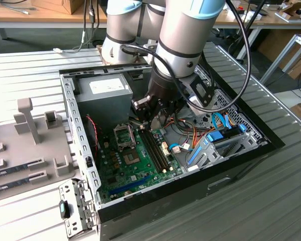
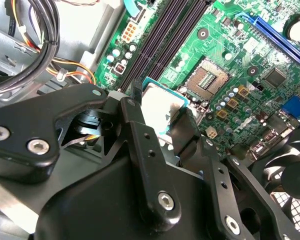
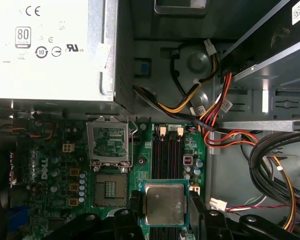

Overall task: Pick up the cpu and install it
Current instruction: 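Pick up the cpu and move it towards the insertion slot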

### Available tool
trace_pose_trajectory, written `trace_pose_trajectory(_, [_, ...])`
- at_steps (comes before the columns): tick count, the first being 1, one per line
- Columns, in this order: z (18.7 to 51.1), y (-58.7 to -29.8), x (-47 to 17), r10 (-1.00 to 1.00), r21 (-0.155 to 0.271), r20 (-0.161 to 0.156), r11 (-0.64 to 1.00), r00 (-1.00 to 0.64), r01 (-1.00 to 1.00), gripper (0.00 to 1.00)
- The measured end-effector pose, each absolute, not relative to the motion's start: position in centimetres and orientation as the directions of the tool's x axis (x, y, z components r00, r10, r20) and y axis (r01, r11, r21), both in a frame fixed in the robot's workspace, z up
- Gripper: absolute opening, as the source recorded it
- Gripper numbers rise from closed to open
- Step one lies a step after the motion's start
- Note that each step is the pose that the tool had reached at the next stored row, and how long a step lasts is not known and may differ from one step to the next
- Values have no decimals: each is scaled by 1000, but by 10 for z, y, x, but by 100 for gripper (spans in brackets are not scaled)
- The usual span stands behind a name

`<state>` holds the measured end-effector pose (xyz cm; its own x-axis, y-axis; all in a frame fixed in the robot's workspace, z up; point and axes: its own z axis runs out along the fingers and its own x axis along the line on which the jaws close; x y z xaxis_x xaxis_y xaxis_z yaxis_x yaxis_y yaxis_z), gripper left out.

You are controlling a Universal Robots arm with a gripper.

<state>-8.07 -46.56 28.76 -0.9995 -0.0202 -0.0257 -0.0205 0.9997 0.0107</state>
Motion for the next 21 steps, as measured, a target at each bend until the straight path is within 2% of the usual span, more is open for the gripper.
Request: trace_pose_trajectory(21, [281,-469,-81,-20,11,-26,1000,-999,-20,47])
